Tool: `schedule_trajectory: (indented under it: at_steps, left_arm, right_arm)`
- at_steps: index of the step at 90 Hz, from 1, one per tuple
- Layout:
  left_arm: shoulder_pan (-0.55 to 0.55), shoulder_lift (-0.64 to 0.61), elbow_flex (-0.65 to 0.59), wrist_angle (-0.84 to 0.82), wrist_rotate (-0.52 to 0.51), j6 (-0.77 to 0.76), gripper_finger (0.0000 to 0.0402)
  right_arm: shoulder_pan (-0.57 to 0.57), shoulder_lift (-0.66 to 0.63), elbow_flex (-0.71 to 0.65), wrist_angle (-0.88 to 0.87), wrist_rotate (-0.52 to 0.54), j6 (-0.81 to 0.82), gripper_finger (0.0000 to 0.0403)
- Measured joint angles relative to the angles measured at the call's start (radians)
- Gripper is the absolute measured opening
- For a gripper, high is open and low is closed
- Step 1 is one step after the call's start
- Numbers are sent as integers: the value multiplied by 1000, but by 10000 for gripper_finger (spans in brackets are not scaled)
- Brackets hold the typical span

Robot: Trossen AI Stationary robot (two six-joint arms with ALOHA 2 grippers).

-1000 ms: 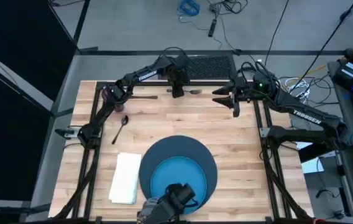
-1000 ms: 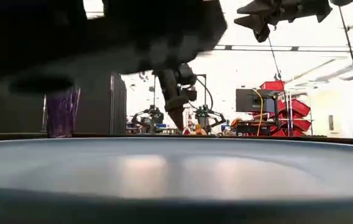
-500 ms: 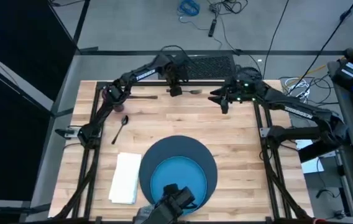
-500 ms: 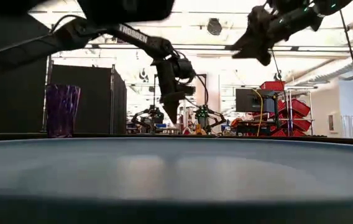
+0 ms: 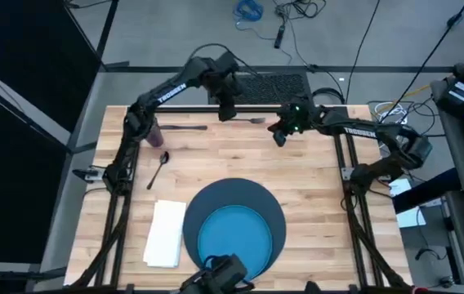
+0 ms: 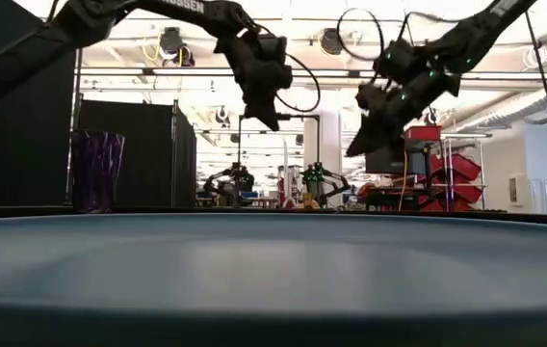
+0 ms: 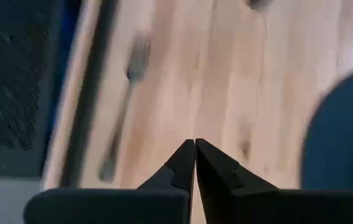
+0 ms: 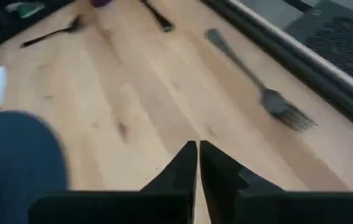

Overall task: Set table place
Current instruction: Put the fork on the white table napkin

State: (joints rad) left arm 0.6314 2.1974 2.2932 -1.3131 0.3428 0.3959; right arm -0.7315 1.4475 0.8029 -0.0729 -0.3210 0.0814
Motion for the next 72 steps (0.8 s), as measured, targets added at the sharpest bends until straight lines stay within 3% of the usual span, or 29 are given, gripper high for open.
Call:
schedule_trajectory:
  at_steps: [18, 34, 72]
  left_arm:
    - [-4, -61, -156, -5, -68, -30, 0]
    - [-22, -155, -329, 133, -191, -52, 0]
    - [-29, -503, -860, 545, -179, -127, 0]
  right_arm:
    - [-81, 168, 67, -5, -54, 4, 0]
    - [-66, 323, 203, -15, -71, 5, 0]
    - [-74, 585, 587, -293, -45, 5, 0]
